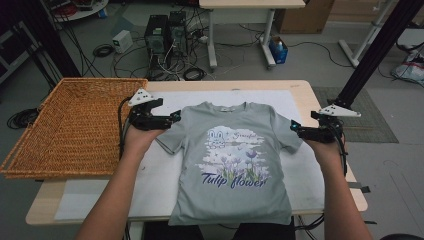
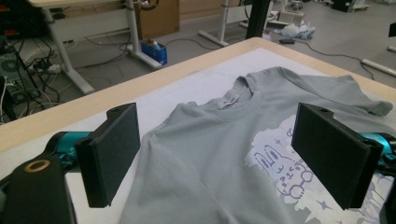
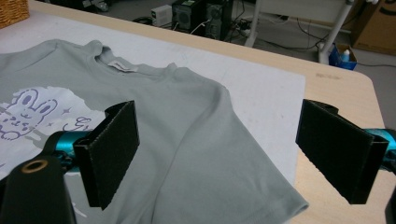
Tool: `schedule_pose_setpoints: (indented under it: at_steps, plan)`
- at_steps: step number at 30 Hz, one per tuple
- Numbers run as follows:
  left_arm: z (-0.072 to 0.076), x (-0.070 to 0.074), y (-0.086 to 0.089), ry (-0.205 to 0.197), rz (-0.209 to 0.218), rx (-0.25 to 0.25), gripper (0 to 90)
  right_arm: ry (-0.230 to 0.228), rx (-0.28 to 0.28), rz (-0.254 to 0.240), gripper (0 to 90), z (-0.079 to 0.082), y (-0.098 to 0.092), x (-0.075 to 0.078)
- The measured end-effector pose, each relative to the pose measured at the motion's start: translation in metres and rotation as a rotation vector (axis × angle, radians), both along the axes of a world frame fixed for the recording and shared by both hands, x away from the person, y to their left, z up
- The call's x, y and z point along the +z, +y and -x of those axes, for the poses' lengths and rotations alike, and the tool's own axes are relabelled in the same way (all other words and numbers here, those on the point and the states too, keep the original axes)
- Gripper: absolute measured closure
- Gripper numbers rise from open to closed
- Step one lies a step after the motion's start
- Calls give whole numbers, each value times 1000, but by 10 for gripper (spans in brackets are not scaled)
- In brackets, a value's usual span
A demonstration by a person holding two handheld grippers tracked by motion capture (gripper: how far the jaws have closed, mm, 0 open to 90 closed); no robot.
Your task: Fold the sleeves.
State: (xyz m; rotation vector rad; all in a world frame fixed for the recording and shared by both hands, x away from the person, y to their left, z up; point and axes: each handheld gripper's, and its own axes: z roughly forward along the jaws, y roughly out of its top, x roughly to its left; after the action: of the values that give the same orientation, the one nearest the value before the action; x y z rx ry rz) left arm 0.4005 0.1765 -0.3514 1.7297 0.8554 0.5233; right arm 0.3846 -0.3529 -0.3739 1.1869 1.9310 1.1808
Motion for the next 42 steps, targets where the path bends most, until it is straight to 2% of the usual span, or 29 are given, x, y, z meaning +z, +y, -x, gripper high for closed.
schedule_pose_setpoints:
  at_steps: [5,8,12,13,15,17,18,19,22,23,24,25,26,27,28,30,31,35,37,38,40,42]
  plan:
    - [-2,-1,-8,2,-10,-17,155,9,-18,-12,134,-1,-7,-2]
    - [-4,-4,-10,10,-16,-19,155,33,-22,-7,135,-6,-10,-7]
    - [-7,-6,-7,17,-21,-23,155,107,-35,16,168,-20,-12,-19]
    - [-7,-7,-6,19,-26,-23,155,148,-26,-23,197,-27,-15,-26]
    - [-6,-10,-2,23,-20,-23,155,191,-43,-42,200,-37,-18,-38]
    - [-5,-12,2,26,-18,-21,155,230,-64,-42,252,-44,-22,-50]
    - [-4,-14,4,30,-17,-18,155,242,-83,-27,255,-47,-24,-54]
    - [-3,-15,5,31,-17,-17,155,250,-99,-13,295,-49,-26,-58]
    - [0,-21,8,40,-21,-19,155,286,-126,48,432,-54,-31,-68]
    - [1,-23,8,42,-21,-21,155,312,-130,72,521,-56,-31,-72]
    - [1,-24,8,44,-17,-22,155,310,-130,93,564,-56,-32,-76]
    - [2,-26,9,47,-21,-24,155,290,-132,84,659,-55,-33,-77]
    - [3,-27,9,47,-21,-27,155,275,-141,95,791,-53,-33,-78]
    - [3,-27,9,49,-16,-27,155,276,-147,109,863,-53,-33,-76]
    - [4,-28,10,51,-19,-29,155,282,-136,117,882,-53,-32,-75]
    - [5,-29,9,53,-16,-33,155,274,-119,144,885,-51,-29,-70]
    - [6,-30,9,53,-15,-32,155,253,-116,147,885,-49,-26,-66]
    - [9,-27,7,44,-16,-37,155,162,-45,183,885,-37,-4,-41]
    - [12,-24,7,34,-10,-41,155,122,-1,201,884,-31,11,-28]
    - [14,-23,6,31,-10,-42,155,101,59,191,883,-25,26,-17]
    - [17,-20,5,28,-11,-46,155,80,117,219,882,-19,48,-5]
    - [21,-18,4,19,-10,-48,155,66,169,207,878,-13,72,5]
